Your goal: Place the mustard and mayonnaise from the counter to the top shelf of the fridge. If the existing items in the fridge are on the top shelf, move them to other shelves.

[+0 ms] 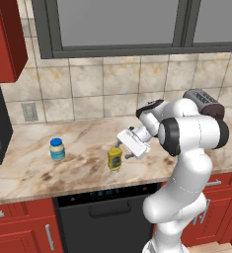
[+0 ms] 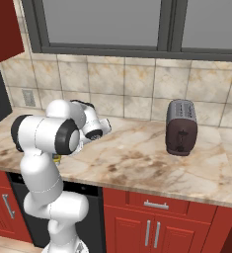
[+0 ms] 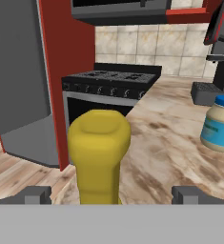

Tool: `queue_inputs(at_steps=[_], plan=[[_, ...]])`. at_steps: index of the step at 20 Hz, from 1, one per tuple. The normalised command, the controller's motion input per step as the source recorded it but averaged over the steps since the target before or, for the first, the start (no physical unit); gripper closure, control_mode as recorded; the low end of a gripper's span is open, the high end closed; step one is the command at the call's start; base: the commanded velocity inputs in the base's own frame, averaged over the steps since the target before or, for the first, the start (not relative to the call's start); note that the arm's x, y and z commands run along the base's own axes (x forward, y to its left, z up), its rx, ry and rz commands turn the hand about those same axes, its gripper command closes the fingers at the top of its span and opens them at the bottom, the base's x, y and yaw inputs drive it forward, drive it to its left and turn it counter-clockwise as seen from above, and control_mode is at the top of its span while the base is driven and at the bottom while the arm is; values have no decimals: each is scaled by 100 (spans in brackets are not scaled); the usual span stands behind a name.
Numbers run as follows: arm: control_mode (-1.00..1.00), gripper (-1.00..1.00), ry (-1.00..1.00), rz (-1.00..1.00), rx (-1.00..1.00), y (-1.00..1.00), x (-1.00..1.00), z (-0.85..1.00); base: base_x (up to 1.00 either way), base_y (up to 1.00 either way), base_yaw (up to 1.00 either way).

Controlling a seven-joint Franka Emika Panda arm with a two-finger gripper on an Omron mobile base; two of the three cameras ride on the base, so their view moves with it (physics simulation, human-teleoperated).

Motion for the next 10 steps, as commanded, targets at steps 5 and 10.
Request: queue_inputs(at_steps=[5, 10], plan=[[-100, -100, 0, 1, 0, 11, 0, -4, 0, 0, 0], [-100, -100, 0, 0, 0, 3, 0, -2, 0, 0, 0]])
